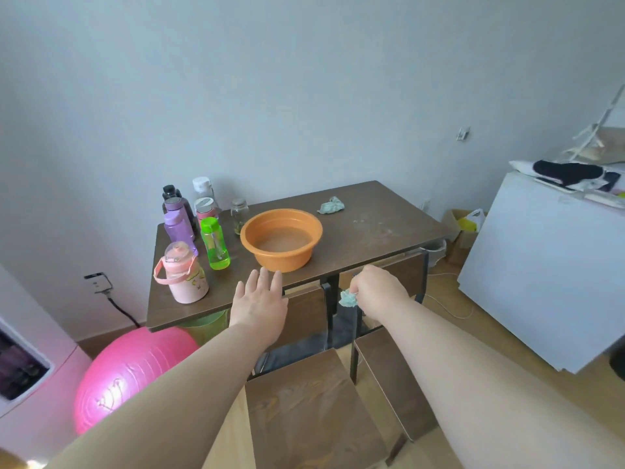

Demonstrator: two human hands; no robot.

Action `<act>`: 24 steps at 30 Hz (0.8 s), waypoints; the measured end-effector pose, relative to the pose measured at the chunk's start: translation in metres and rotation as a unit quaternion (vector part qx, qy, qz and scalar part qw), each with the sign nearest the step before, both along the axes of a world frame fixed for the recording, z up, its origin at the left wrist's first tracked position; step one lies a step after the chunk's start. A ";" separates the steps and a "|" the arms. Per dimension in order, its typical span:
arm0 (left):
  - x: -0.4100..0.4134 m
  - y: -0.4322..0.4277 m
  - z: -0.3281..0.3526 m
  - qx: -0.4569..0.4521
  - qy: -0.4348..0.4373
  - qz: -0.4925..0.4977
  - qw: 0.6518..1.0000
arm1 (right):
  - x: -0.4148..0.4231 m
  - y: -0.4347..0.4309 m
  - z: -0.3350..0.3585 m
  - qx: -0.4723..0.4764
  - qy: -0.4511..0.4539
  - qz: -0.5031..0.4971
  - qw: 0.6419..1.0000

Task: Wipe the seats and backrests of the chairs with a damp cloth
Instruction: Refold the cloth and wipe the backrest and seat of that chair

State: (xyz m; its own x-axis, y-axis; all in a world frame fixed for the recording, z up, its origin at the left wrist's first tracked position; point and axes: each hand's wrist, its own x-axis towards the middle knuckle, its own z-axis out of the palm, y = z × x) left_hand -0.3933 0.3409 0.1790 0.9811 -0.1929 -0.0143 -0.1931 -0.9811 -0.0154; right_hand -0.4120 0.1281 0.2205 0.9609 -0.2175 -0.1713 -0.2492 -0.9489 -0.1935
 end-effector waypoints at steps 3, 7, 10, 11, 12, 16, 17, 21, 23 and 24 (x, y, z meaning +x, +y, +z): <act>-0.001 -0.036 0.006 0.004 0.005 0.015 1.000 | -0.002 -0.033 0.007 0.008 -0.026 0.022 0.999; -0.003 -0.114 0.015 -0.004 -0.002 0.023 1.000 | 0.000 -0.107 0.013 0.025 -0.032 0.022 0.999; -0.004 -0.176 0.021 0.003 -0.017 0.019 1.000 | 0.002 -0.165 0.021 0.010 -0.038 0.034 0.999; -0.004 -0.194 0.022 0.001 -0.017 0.020 1.000 | 0.002 -0.182 0.024 0.002 -0.037 0.040 0.999; -0.005 -0.210 0.022 -0.001 -0.015 0.024 1.000 | 0.002 -0.199 0.026 -0.008 -0.038 0.052 0.998; -0.009 -0.254 0.022 -0.012 0.006 0.046 0.999 | 0.005 -0.251 0.027 -0.033 -0.051 0.082 0.995; -0.009 -0.262 0.023 -0.014 0.010 0.053 0.998 | 0.008 -0.261 0.028 -0.026 -0.042 0.067 0.996; 0.001 -0.285 0.027 -0.008 0.013 0.061 0.998 | 0.019 -0.290 0.026 -0.009 -0.044 0.063 0.997; 0.008 -0.296 0.029 -0.011 0.013 0.056 0.998 | 0.025 -0.299 0.019 -0.032 -0.072 0.108 0.991; 0.013 -0.302 0.030 -0.018 0.018 0.053 0.998 | 0.027 -0.303 0.018 -0.044 -0.076 0.125 0.988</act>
